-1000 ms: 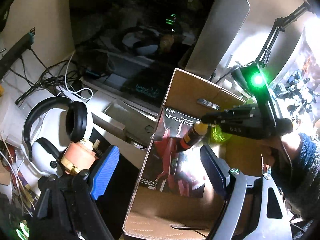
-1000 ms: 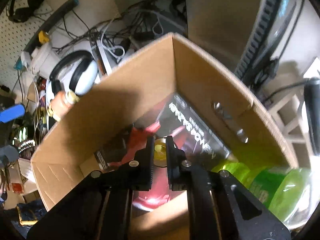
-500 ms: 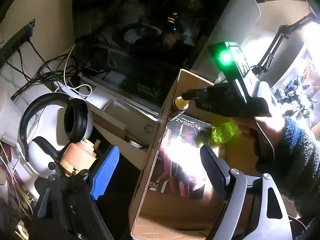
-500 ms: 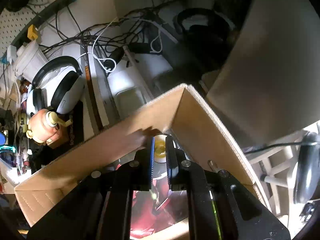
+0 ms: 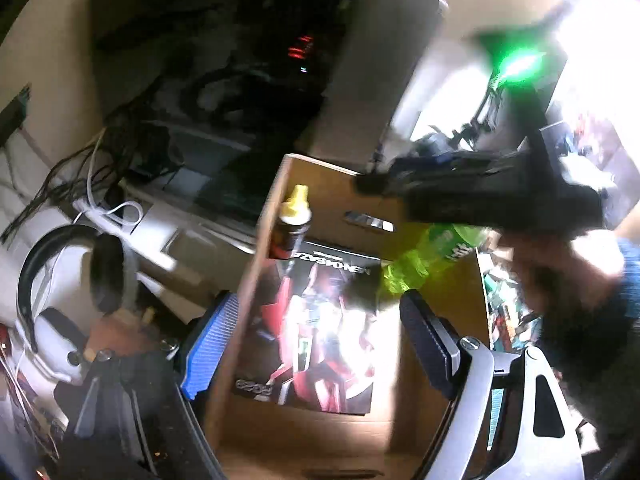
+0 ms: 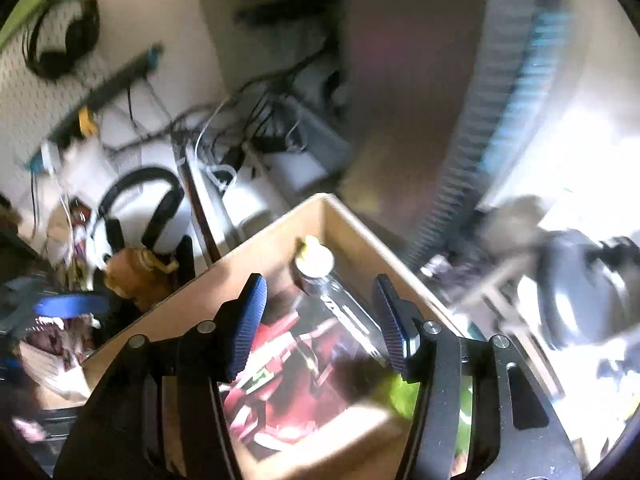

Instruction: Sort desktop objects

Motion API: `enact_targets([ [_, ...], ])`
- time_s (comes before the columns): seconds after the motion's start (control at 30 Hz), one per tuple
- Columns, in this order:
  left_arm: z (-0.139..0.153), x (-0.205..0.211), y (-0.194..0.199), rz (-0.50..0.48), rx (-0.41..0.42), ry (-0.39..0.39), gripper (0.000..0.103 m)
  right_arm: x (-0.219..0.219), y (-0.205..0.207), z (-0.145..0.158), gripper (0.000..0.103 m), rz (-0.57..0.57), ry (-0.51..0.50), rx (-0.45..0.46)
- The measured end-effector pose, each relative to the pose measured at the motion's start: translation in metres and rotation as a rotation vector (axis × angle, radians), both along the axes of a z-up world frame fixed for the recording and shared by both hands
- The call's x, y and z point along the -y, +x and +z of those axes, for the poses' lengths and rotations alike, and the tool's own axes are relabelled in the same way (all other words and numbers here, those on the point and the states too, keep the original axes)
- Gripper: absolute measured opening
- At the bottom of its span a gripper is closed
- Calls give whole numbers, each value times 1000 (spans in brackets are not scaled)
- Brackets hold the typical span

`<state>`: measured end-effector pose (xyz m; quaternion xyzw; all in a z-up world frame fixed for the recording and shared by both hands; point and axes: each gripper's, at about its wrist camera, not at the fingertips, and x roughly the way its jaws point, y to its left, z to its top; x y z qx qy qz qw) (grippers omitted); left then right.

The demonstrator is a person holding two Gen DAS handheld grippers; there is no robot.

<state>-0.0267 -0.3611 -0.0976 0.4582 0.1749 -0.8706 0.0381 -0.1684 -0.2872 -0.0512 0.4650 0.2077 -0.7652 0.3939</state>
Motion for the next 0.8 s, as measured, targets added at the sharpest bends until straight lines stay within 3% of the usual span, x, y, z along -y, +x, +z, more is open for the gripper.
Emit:
enact_targets([
  [0.03,-5,-6,-7,16,14,-1,82,-17,4,13,56,-26,-22,-7],
  [0.1,-22,-15,-25,50,58,28,53,-51,13,35,60,-84,-75,-23],
  [0.13,-34,-17,-36,63,96,57,22,-69,18,44,63,-113,-107,-24],
  [0.17,-48,-19,-48,75,135,69,8,-85,23,51,63,-134,-141,-17],
  [0.27,-91,-24,-83,106,242,62,7,-125,34,55,63,-173,-227,11],
  [0.47,-151,-12,-126,184,345,-60,6,-172,46,29,63,-217,-283,94],
  [0.6,-170,0,-145,190,363,-132,6,-185,50,17,63,-221,-272,133],
  [0.8,-173,2,-159,180,347,-184,6,-200,43,8,63,-235,-261,162],
])
